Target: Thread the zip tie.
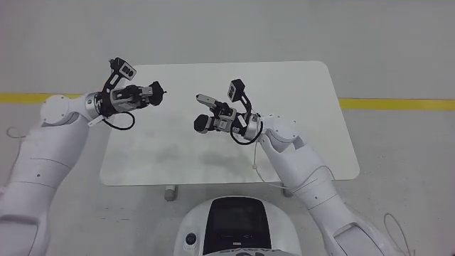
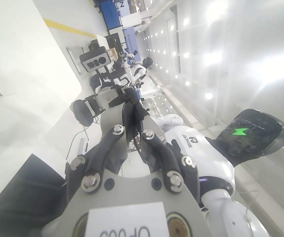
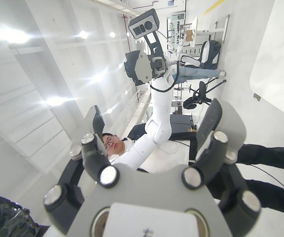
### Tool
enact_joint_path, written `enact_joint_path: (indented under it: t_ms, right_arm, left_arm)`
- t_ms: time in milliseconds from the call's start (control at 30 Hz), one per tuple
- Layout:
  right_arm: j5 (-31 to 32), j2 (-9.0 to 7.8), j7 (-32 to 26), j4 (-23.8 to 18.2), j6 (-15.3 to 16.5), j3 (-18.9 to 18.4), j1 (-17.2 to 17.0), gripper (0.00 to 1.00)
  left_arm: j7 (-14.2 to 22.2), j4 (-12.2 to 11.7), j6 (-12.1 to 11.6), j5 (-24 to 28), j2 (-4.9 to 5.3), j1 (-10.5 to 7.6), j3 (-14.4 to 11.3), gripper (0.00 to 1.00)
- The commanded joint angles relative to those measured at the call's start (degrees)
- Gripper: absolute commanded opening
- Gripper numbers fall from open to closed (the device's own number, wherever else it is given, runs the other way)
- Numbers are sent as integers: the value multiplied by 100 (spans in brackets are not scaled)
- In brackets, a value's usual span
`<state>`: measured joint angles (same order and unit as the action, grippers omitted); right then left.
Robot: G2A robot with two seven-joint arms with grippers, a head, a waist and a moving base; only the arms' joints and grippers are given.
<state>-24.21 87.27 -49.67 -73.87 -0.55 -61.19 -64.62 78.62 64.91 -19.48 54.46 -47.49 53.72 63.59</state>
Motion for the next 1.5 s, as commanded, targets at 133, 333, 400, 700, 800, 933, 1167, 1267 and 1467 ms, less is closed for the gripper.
enact_joint_path:
  t_ms: [133, 333, 400, 700, 800, 933, 1167, 1267, 1467]
  right_arm:
    - [0, 0, 0, 0, 0, 0, 0, 100]
    - [0, 0, 0, 0, 0, 0, 0, 100]
    - [0, 0, 0, 0, 0, 0, 0, 100]
    - [3171, -225, 518, -605, -1761, 317, 672, 100]
    - [4256, -217, 270, -77, -1893, 715, 1128, 100]
    - [4598, -13, -61, 633, -1893, 1142, 1739, 100]
    - [4598, -13, -61, 633, -1893, 1142, 1739, 100]
    - [4598, -13, -61, 633, -1893, 1142, 1739, 100]
    - [4598, -13, -61, 633, -1893, 1142, 1739, 100]
  left_arm:
    - [-176, -75, 0, 146, -75, 11, 109, 0]
    - [-116, -313, 0, 117, -150, -57, 188, 0]
    - [-116, -313, 0, 117, -150, -57, 188, 0]
    - [-116, -313, 0, 117, -150, -57, 188, 0]
    - [-116, -313, 0, 117, -150, -57, 188, 0]
    - [-116, -313, 0, 117, -150, -57, 188, 0]
    - [-116, -313, 0, 117, -150, -57, 188, 0]
    - [-116, -313, 0, 117, -150, -57, 188, 0]
    - [-116, -313, 0, 117, -150, -57, 188, 0]
